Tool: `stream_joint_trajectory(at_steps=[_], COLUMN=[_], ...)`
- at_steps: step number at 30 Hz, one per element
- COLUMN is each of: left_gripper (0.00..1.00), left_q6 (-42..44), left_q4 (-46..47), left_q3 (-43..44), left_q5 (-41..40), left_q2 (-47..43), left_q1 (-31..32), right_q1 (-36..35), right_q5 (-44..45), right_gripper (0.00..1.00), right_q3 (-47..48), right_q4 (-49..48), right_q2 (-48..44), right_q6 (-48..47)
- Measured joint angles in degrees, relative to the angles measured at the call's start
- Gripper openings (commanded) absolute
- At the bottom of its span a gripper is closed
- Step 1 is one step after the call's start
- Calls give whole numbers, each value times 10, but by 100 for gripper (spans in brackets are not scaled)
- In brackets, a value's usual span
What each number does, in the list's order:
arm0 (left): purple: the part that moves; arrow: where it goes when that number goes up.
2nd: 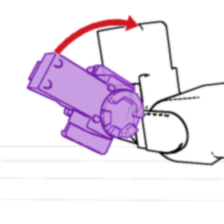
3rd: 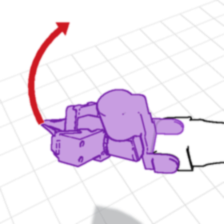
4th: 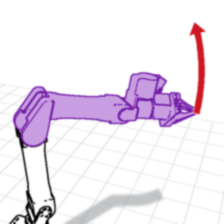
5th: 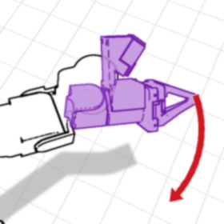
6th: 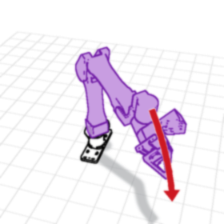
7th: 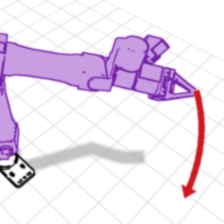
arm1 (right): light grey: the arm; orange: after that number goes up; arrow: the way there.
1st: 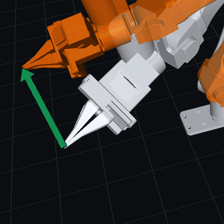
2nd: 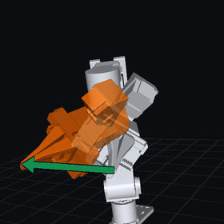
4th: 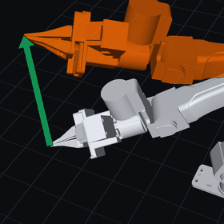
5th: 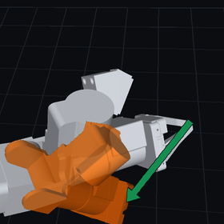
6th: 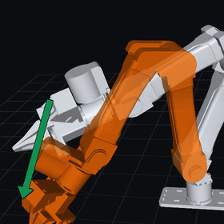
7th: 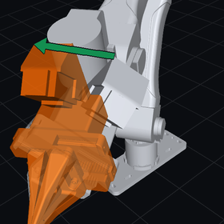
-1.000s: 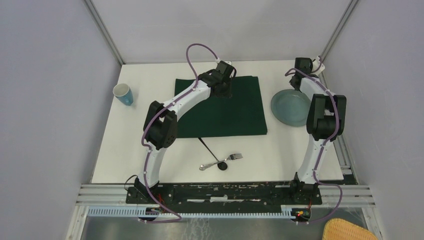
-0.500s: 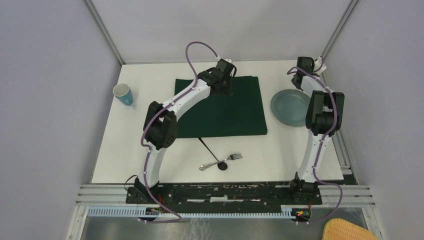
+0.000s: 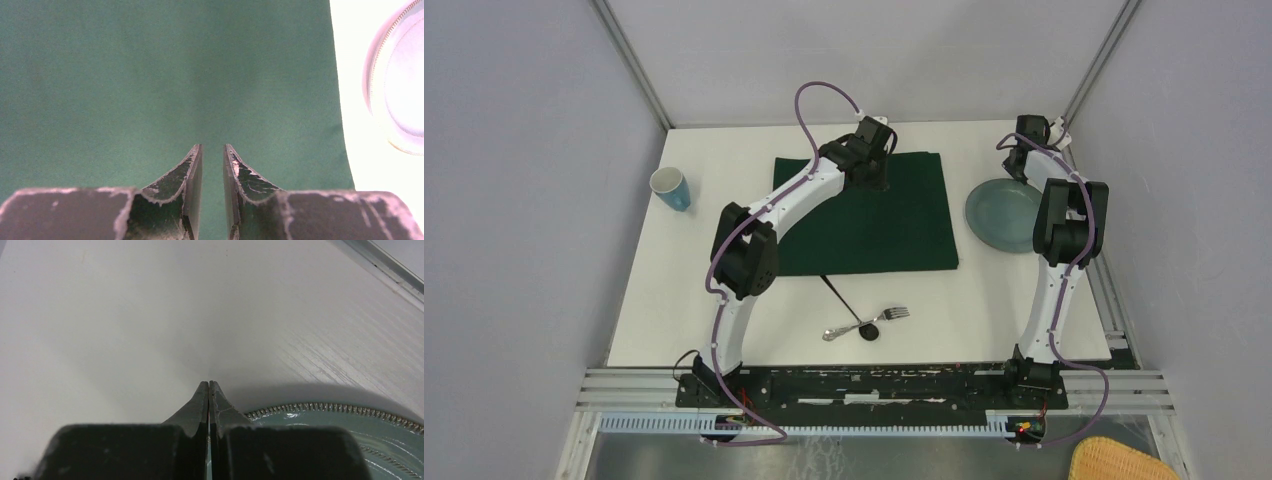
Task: Set the dinner table for one person
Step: Move the plate to the center of the board.
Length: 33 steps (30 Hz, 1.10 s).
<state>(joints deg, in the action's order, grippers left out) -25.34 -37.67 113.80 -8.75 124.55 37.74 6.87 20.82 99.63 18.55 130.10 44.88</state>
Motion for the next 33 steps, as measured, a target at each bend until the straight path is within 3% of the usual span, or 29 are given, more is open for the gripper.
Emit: stream_joint_trajectory(at_steps=[13,33], left_gripper=[28,28], left_q6=[0,-1], left_q4=[0,0], left_q3=[3,3], left_q5=[1,8], left_q2=[0,0], left_q1=[0,0], right_q1=[0,-1], right_q5=[-21,-61], right_gripper=[0,0], right_q3=[-5,-143], right_q4=[21,43], right_q2=[-1,-97], right_q6=[9,33])
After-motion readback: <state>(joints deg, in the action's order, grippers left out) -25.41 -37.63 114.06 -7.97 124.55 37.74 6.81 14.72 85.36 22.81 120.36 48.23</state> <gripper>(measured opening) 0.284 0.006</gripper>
